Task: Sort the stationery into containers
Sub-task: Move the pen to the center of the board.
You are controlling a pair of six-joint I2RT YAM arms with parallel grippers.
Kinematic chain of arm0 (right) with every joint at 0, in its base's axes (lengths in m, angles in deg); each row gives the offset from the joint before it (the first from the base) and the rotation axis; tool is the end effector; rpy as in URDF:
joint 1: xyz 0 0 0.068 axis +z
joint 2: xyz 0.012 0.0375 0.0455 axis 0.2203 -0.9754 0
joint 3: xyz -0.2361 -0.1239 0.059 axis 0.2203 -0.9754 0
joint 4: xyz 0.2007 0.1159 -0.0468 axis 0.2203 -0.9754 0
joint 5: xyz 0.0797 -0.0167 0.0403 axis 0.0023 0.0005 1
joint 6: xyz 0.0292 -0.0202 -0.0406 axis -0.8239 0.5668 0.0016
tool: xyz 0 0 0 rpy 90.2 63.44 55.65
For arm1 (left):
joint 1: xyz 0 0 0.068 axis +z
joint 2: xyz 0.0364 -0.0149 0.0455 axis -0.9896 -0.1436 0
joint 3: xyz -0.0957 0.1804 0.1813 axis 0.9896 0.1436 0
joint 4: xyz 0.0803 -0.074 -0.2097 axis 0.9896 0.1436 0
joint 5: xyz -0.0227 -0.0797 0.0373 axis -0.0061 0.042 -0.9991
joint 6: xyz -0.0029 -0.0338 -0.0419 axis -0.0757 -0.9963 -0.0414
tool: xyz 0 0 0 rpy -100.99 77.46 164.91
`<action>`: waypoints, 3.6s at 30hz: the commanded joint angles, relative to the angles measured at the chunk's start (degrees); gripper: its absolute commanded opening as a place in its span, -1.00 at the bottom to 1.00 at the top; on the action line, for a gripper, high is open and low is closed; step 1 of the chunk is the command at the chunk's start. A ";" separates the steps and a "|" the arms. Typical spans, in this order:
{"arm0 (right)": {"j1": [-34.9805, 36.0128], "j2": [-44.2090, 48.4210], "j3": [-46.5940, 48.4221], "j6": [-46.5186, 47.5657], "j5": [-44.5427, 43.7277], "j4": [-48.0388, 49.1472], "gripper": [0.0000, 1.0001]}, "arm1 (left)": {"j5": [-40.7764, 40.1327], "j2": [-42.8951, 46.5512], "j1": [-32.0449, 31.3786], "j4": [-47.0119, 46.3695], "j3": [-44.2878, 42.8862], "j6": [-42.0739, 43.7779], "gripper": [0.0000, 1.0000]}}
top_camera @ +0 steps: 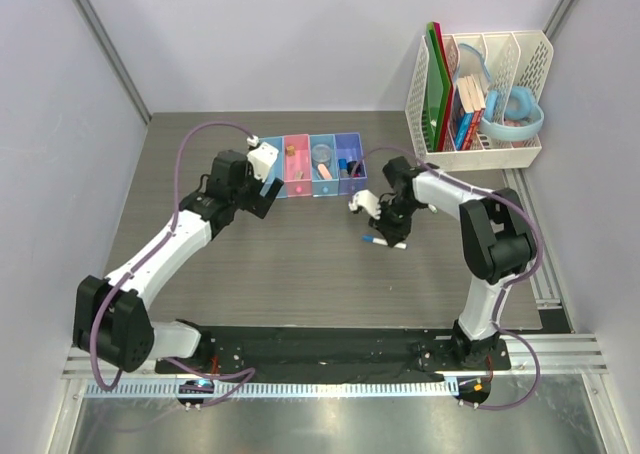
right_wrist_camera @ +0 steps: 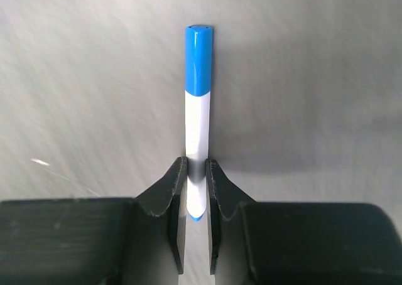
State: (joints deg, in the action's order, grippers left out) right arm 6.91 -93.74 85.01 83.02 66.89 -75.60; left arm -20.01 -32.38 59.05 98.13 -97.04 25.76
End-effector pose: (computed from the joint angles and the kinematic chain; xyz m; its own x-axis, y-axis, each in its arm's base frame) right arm 0.2951 0.1180 0.1799 -0.2304 -0.9147 -0.3320 -0.9727 0.2069 0.1050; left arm 0.2500 -0.0995 0.2924 -0.4559 0.4502 -0.7678 0.4084 0.8723 0.2690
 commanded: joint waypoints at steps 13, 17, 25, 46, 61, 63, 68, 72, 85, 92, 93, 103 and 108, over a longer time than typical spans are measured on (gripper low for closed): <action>17.10 -7.69 12.55 -10.38 -3.46 5.77 -0.70 | 9.01 7.47 0.02 4.09 8.19 8.87 0.99; 19.12 -7.96 15.45 -12.85 -2.94 8.05 -0.59 | 8.92 9.14 0.20 3.38 10.12 9.22 0.99; 19.47 -0.41 14.14 -16.81 1.81 7.80 -0.20 | 9.09 10.29 0.11 4.08 11.18 8.87 0.99; 14.64 -6.98 10.62 -16.19 -7.25 14.57 -0.81 | 9.00 16.61 0.37 4.52 14.34 8.17 1.00; 19.11 1.53 4.39 -19.09 3.12 8.76 -0.90 | 9.53 20.13 3.89 9.44 15.57 9.14 1.00; 20.70 1.62 4.56 -19.79 3.82 8.94 -0.90 | 9.97 20.57 4.06 9.97 15.57 9.05 0.99; 24.48 -1.45 7.45 -21.99 4.35 10.26 -0.90 | 12.25 21.01 4.15 10.84 16.01 8.00 0.99; 24.75 -2.34 9.83 -22.52 3.39 10.87 -0.93 | 12.43 21.71 4.15 11.81 16.19 7.56 0.99; 21.41 -0.04 4.57 -20.15 -11.38 16.67 -0.97 | 12.52 23.12 4.15 9.97 18.56 7.38 1.00; 20.62 -3.91 2.72 -19.62 -10.15 17.02 -0.97 | 12.52 23.21 4.24 10.23 18.83 7.64 0.99; 20.44 -4.18 2.54 -19.62 -9.80 17.11 -0.98 | 12.34 23.21 4.24 10.14 19.00 7.56 0.99; 20.79 -5.58 3.06 -17.60 0.83 10.00 -0.98 | 12.34 22.24 4.68 9.09 19.00 8.08 1.00; 23.07 -6.99 3.50 -16.46 4.79 7.53 -0.98 | 12.69 21.89 5.21 9.09 19.00 8.34 1.00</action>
State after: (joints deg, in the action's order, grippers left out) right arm 27.59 -97.53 88.49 64.79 66.04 -62.18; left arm -8.43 -10.30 63.57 108.82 -78.11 33.52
